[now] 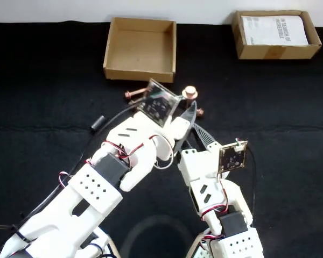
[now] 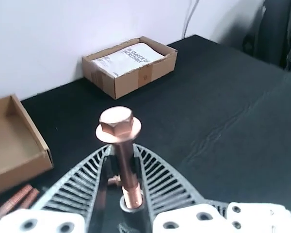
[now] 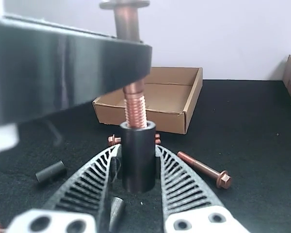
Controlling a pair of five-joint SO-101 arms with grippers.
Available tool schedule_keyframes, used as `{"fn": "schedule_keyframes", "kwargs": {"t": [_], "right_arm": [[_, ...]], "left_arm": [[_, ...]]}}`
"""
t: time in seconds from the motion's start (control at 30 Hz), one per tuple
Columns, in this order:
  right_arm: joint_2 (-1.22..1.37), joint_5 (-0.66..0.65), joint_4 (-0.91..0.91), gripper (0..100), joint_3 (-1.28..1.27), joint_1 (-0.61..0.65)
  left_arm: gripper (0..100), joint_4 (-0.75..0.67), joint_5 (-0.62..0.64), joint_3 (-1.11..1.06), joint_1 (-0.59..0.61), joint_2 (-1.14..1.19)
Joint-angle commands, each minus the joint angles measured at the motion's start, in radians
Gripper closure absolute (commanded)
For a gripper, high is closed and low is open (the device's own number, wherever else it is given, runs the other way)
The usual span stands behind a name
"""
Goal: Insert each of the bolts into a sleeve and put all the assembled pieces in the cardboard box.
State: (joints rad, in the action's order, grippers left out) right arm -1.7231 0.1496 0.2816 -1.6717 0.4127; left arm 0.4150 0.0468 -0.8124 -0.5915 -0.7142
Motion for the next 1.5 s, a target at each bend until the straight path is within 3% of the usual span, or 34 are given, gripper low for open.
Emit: {"fn": "schedule_keyframes", "kwargs": {"t": [0.0,0.43,0.53,0.7,0.83,1.1,1.27,1.37,1.47], "right_arm": [[-0.015,0.008,-0.022,99.2,-0.093,-0.022],[-0.015,0.008,-0.021,99.2,-0.093,-0.022],[-0.015,0.008,-0.021,99.2,-0.093,-0.022],[-0.015,0.006,-0.021,99.2,-0.091,-0.022],[-0.013,0.006,-0.021,99.2,-0.091,-0.022],[-0.005,0.006,-0.021,99.2,-0.094,-0.024],[-0.005,0.011,-0.019,99.2,-0.127,-0.025],[-0.005,0.011,-0.019,99.2,-0.127,-0.056],[-0.005,0.009,-0.008,99.2,-0.088,-0.076]], "left_arm": [[99,0.058,-0.057,-0.002,-0.021,0.004],[98,0.198,-0.066,-0.03,-0.021,-0.001],[88,0.233,-0.066,-0.041,-0.019,-0.002],[61,0.39,-0.064,-0.036,-0.001,-0.004],[50,0.545,-0.064,0.007,0.039,-0.004],[49,0.899,-0.063,0.199,0.071,-0.071],[50,1.014,-0.061,0.219,0.073,-0.216],[58,0.999,-0.066,0.223,0.127,-0.361],[74,0.937,-0.068,0.217,0.203,-0.522]]}}
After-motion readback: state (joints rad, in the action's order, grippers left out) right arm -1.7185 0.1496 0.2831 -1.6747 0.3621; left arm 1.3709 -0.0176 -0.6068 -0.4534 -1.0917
